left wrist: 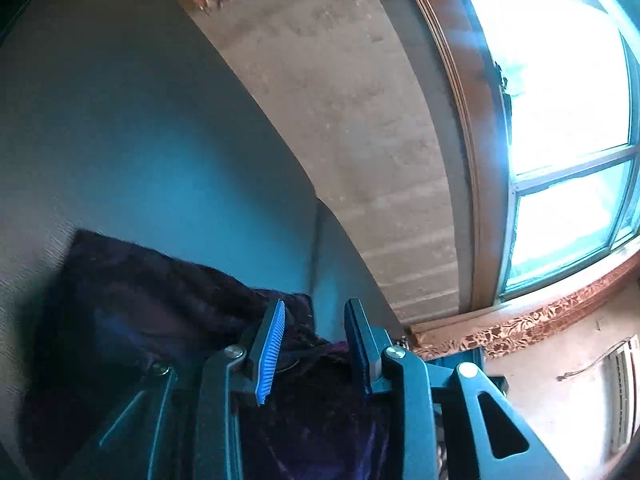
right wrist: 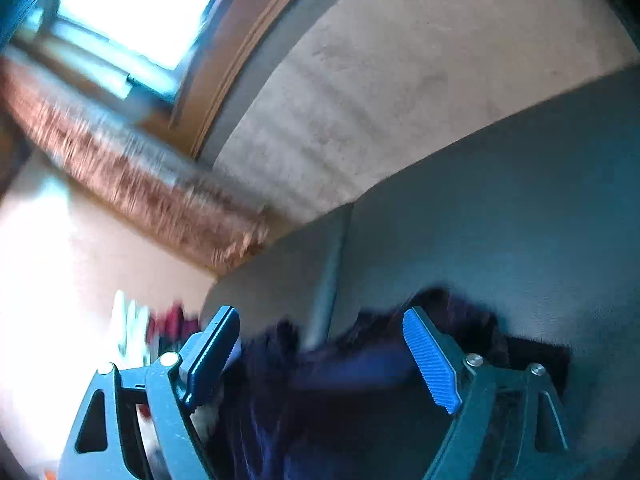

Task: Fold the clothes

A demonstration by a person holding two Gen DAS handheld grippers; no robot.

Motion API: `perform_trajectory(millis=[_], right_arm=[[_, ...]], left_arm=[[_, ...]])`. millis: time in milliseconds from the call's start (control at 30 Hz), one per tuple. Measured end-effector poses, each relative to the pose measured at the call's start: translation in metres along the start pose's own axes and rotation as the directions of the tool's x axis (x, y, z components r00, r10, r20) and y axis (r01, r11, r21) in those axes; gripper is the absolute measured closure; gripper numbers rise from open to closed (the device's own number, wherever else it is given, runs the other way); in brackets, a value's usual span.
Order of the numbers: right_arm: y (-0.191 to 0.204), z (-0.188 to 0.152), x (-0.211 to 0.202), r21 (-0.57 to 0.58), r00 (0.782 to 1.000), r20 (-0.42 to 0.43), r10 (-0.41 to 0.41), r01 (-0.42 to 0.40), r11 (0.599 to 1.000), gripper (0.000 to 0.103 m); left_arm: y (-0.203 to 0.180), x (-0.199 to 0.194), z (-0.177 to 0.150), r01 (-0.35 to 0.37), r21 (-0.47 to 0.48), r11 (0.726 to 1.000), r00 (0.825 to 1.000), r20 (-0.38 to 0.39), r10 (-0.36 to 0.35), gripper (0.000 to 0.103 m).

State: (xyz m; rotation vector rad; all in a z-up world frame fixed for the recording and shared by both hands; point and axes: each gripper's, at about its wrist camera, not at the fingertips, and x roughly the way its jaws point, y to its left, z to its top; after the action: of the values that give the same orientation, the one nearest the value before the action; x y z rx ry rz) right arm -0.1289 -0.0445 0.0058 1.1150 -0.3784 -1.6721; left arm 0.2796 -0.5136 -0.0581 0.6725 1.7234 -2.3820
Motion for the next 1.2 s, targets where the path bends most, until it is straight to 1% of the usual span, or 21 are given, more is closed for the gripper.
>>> perform_trajectory(millis=[67,100,133,233,333,400,433,500,567,633,667,700,733,767,800,867,933,1000,1100,1167,1200], right_arm=[[0.008,-0.014,0.005,-0.081,0.996,-0.076,-0.047,0.04,0.996,0.017],[0.01,-0.023,0.008,-0.114,0.992,-0.103,-0.076,0.064,0.991,0.017],[0.01,-0.03,0.008,-0.13,0.989,-0.111,-0.097,0.082,0.988,0.017],[0.003,-0.048,0.0,-0.16,0.979,-0.078,-0.19,0.176,0.971,0.017],[-0.008,-0.064,-0.02,-0.142,0.97,-0.009,-0.242,0.238,0.961,0.017],[-0.015,-0.077,-0.032,-0.126,0.966,0.04,-0.255,0.258,0.958,0.017],[-0.017,-0.083,-0.035,-0.119,0.964,0.057,-0.258,0.263,0.957,0.017],[-0.021,-0.091,-0.035,-0.112,0.959,0.063,-0.275,0.281,0.953,0.017],[-0.024,-0.099,-0.031,-0.11,0.954,0.06,-0.295,0.3,0.947,0.017],[-0.027,-0.105,-0.027,-0.118,0.948,0.068,-0.31,0.317,0.941,0.017],[-0.028,-0.107,-0.028,-0.124,0.947,0.078,-0.313,0.32,0.939,0.017],[-0.027,-0.108,-0.029,-0.126,0.945,0.082,-0.316,0.324,0.938,0.017],[-0.026,-0.108,-0.029,-0.123,0.944,0.083,-0.32,0.328,0.937,0.017],[-0.025,-0.107,-0.032,-0.121,0.941,0.084,-0.328,0.336,0.934,0.017],[-0.023,-0.105,-0.036,-0.121,0.937,0.09,-0.339,0.348,0.93,0.017],[-0.021,-0.102,-0.052,-0.107,0.933,0.12,-0.339,0.352,0.93,0.017],[-0.023,-0.1,-0.069,-0.095,0.931,0.129,-0.341,0.354,0.93,0.017],[-0.025,-0.103,-0.084,-0.111,0.925,0.118,-0.362,0.374,0.921,0.017],[-0.026,-0.109,-0.091,-0.149,0.922,0.076,-0.381,0.388,0.91,0.018],[-0.022,-0.112,-0.09,-0.179,0.923,0.064,-0.38,0.385,0.905,0.022],[-0.021,-0.113,-0.088,-0.19,0.924,0.061,-0.378,0.382,0.904,0.025]], left_arm=[[0.002,-0.017,-0.006,-0.027,0.024,0.999,1.0,0.012,0.027,0.073],[0.003,-0.027,-0.009,-0.043,0.04,0.998,0.999,0.021,0.042,0.073],[0.006,-0.038,-0.014,-0.067,0.057,0.996,0.997,0.031,0.066,0.073],[0.017,-0.076,-0.029,-0.159,0.097,0.983,0.986,0.075,0.152,0.073],[0.026,-0.101,-0.041,-0.231,0.117,0.966,0.968,0.124,0.217,0.071],[0.032,-0.118,-0.05,-0.261,0.144,0.954,0.96,0.145,0.241,0.063],[0.034,-0.123,-0.053,-0.275,0.157,0.949,0.956,0.152,0.252,0.061],[0.034,-0.124,-0.059,-0.313,0.199,0.929,0.946,0.155,0.285,0.058],[0.032,-0.119,-0.064,-0.336,0.244,0.91,0.941,0.134,0.312,0.058],[0.026,-0.1,-0.068,-0.354,0.29,0.889,0.935,0.092,0.342,0.058],[0.025,-0.09,-0.07,-0.369,0.314,0.875,0.927,0.055,0.371,0.06],[0.025,-0.084,-0.074,-0.375,0.329,0.867,0.921,0.027,0.388,0.064],[0.025,-0.083,-0.077,-0.375,0.334,0.865,0.919,0.015,0.393,0.07],[0.024,-0.082,-0.081,-0.375,0.339,0.863,0.917,0.003,0.398,0.081],[0.023,-0.083,-0.084,-0.373,0.346,0.861,0.918,0.004,0.397,0.083],[0.022,-0.09,-0.089,-0.364,0.348,0.864,0.923,0.011,0.385,0.084],[0.024,-0.094,-0.094,-0.369,0.341,0.864,0.92,0.004,0.392,0.083],[0.026,-0.098,-0.101,-0.374,0.341,0.863,0.917,-0.002,0.399,0.077],[0.026,-0.1,-0.111,-0.378,0.363,0.852,0.914,0.003,0.405,0.075],[0.025,-0.102,-0.116,-0.382,0.37,0.847,0.914,0.013,0.406,0.075],[0.025,-0.102,-0.116,-0.384,0.363,0.849,0.913,0.014,0.407,0.075]])
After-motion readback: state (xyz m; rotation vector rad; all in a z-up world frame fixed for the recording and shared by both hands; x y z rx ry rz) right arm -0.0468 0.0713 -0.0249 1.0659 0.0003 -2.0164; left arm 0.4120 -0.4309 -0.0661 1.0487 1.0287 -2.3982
